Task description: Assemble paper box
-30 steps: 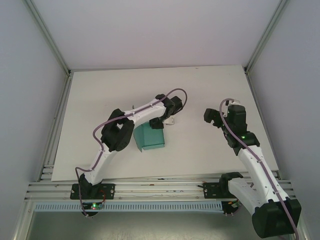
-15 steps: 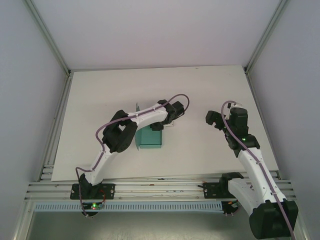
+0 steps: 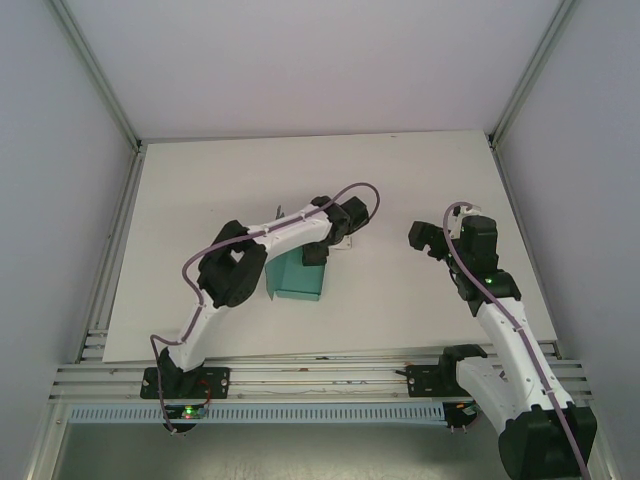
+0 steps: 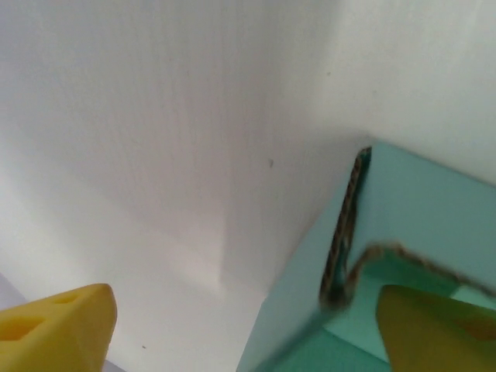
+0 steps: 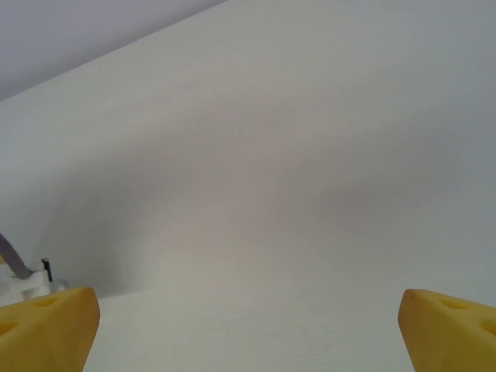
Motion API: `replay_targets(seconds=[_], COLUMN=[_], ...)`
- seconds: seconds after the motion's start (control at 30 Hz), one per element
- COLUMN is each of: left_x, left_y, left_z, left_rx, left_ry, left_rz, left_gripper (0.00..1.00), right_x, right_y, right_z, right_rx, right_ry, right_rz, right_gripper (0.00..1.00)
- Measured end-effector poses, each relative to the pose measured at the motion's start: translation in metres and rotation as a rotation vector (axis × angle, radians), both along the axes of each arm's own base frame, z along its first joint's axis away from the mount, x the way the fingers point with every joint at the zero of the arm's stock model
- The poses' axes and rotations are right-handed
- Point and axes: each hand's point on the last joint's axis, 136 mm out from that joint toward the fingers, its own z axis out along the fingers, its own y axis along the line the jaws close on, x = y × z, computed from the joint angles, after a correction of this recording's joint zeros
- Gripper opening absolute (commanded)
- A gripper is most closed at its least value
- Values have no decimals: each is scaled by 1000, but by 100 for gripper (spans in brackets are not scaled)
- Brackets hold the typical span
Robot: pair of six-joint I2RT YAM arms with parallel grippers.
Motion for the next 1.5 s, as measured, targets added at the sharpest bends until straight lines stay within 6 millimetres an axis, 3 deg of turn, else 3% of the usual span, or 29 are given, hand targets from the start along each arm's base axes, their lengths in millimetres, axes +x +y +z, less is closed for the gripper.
replay_targets(seconds=[0.17, 0.33, 0.43, 0.5, 0.63, 0.67, 0.73, 0.8, 0.9, 1.03, 1.1, 1.2, 1.33, 1.5], left_x=[-12, -25, -28, -21, -5, -3, -4, -7, -14, -38, -51, -58, -61, -60], left_y=[-2, -12, -18, -14, 30, 50, 92, 131, 172, 194, 201, 211, 218, 218], left_z=[25, 64, 108, 153, 249, 267, 283, 273, 226, 154, 137, 134, 140, 139], left_rx=[-80, -235, -409, -554, -857, -930, -1025, -1068, -1044, -927, -887, -882, -900, -902], left_ry=[9, -1, -79, -199, -441, -494, -575, -608, -587, -505, -482, -498, -535, -537], left_rz=[-10, -17, 21, 108, 409, 498, 671, 846, 1093, 1284, 1341, 1388, 1410, 1411], left_gripper=[100, 100, 100, 100, 100, 100, 100, 100, 100, 100, 100, 100, 100, 100], right_x=[0, 4, 9, 13, 25, 27, 31, 36, 40, 56, 64, 67, 61, 70], right_y=[4, 19, 41, 67, 137, 159, 195, 229, 266, 290, 292, 292, 288, 290], right_z=[-1, -7, -11, -11, -7, -7, -10, -18, -40, -80, -99, -123, -142, -141], right_rx=[3, 14, -21, -64, -182, -218, -279, -338, -406, -490, -515, -533, -523, -500], right_ry=[3, 16, 23, 26, 7, 3, -5, -7, 22, 120, 175, 244, 313, 311], right_rz=[25, 122, 250, 378, 687, 774, 916, 1047, 1208, 1306, 1322, 1341, 1344, 1270], right_gripper=[98, 98, 98, 98, 98, 98, 98, 96, 93, 88, 84, 77, 60, 25])
